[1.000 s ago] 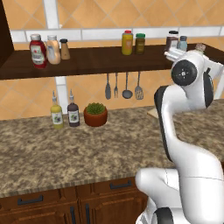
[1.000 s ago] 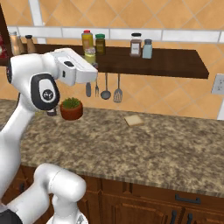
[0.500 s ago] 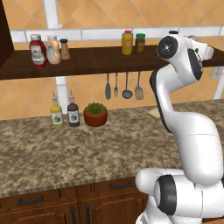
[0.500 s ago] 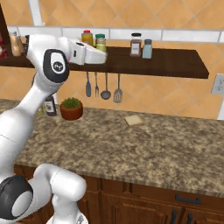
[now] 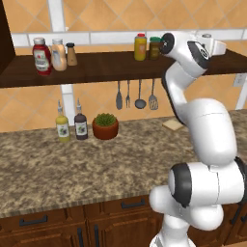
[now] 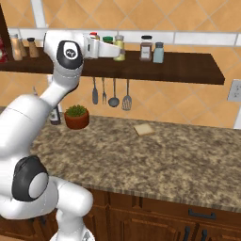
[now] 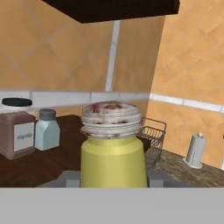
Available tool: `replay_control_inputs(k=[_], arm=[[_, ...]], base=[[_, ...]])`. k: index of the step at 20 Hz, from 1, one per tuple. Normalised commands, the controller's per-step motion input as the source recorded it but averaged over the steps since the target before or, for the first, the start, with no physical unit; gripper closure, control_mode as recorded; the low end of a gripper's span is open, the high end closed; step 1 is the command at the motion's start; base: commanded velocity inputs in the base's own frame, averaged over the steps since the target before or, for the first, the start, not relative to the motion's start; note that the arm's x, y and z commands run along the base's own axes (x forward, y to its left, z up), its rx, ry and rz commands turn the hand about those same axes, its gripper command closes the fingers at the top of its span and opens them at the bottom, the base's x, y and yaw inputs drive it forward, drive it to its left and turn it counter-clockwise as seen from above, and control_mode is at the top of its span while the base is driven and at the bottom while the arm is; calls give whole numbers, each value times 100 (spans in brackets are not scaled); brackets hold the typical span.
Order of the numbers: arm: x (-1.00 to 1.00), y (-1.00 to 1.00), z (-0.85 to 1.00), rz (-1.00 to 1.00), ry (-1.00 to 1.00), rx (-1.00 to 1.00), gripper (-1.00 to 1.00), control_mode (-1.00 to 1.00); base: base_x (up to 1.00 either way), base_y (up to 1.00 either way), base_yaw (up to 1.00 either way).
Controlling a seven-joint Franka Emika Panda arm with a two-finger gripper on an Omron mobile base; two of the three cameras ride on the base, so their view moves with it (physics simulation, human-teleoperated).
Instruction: Put the shaker and condiment bottle from the counter next to their counterparts in the cabinet.
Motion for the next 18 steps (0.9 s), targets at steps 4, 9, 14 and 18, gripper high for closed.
replay_control_inputs(k=[4,9,14,18], arm=[[47,-2,-48,-3,0,-5,100,-100],[44,-1,-27,2,0,0,100,-100],[33,-1,0,14,-1,0,100,-100],[26,-17,0,11,0,0,100,-100]], base=[[0,0,0],[0,0,0],[0,0,0],[0,0,0]])
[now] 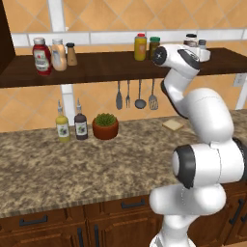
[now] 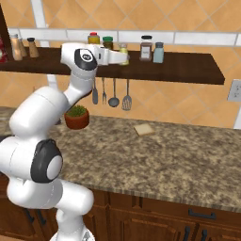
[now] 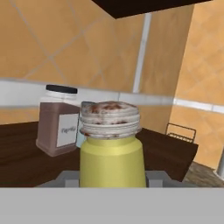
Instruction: Put the shaker and condiment bottle from the counter next to their counterparts in the cabinet.
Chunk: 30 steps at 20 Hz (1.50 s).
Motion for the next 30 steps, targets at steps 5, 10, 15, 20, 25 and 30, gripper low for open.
replay_control_inputs(k=[5,10,15,20,25,30], arm=[[22,-38,-2,8,0,0,100,-100],[28,-25,-17,3,-1,0,100,-100],[34,-17,-3,7,0,0,100,-100],[14,-13,-14,7,-5,1,100,-100],[11,-11,-4,7,0,6,100,-100],[18,-11,0,7,0,6,100,-100]], base=[[0,0,0],[0,0,0],[0,0,0],[0,0,0],[0,0,0],[0,0,0]])
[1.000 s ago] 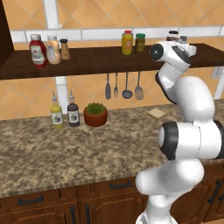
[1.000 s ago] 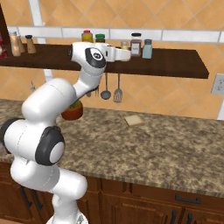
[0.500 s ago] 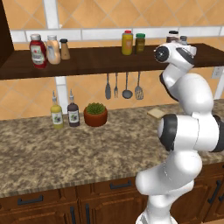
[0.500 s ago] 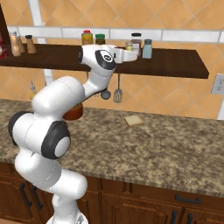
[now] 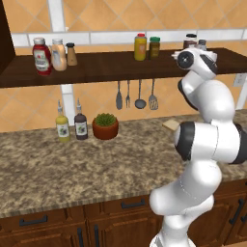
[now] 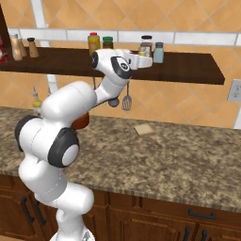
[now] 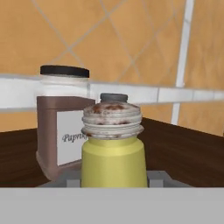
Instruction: Put the shaker and condiment bottle from the counter next to their counterparts in the cabinet.
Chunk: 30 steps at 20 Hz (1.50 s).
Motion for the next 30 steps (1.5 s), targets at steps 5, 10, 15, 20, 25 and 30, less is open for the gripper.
replay_control_inputs(k=[5,10,15,20,25,30], arm=[[16,-13,-7,7,0,3,100,-100],[22,-1,-38,9,0,0,100,-100],[28,0,-30,5,0,0,100,-100],[22,0,-25,5,0,0,100,-100],[8,0,-27,4,-2,0,-100,-100],[-1,0,-15,2,-5,0,-100,-100]], base=[[0,0,0],[0,0,0],[0,0,0],[0,0,0],[0,0,0],[0,0,0]])
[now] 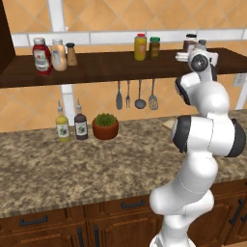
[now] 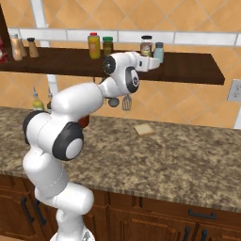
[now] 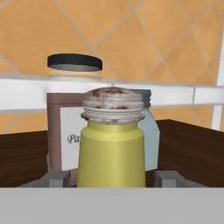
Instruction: Put the shaker and condiment bottle from the counter next to their counterparts in the cabinet.
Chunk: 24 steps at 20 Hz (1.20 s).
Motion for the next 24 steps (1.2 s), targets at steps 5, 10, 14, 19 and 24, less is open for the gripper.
replay_control_inputs(k=[5,10,14,19,24], arm=[[-26,0,17,0,-1,0,-100,-100],[-70,11,50,0,-4,0,-100,-100],[-83,26,35,0,0,0,-100,-100],[-99,49,11,0,0,0,-100,-100],[-100,47,12,0,-2,0,-100,-100]], base=[[0,0,0],[0,0,0],[0,0,0],[0,0,0],[0,0,0]])
